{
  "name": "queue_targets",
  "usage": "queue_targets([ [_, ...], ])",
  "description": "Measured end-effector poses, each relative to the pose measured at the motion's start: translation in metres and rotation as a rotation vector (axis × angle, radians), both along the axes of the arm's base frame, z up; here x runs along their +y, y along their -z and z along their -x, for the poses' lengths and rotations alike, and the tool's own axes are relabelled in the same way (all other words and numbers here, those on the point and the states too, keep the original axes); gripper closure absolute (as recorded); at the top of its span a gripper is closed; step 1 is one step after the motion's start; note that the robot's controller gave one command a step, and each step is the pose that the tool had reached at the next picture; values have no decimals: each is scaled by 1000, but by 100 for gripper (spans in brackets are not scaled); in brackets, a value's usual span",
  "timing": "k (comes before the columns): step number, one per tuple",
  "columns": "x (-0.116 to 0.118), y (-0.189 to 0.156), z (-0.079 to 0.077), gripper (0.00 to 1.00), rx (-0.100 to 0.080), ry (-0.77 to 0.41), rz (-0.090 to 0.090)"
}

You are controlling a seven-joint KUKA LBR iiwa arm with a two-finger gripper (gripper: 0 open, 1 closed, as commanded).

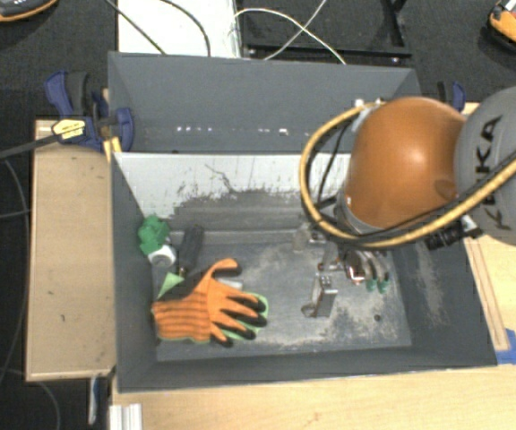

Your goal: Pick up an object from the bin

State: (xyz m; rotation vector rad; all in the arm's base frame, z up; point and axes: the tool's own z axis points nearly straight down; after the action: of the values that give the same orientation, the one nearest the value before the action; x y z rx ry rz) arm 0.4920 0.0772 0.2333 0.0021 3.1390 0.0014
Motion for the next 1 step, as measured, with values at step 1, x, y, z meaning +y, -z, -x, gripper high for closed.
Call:
queue_targets([
  [1, 72, 155, 11, 0, 2, -226, 0],
])
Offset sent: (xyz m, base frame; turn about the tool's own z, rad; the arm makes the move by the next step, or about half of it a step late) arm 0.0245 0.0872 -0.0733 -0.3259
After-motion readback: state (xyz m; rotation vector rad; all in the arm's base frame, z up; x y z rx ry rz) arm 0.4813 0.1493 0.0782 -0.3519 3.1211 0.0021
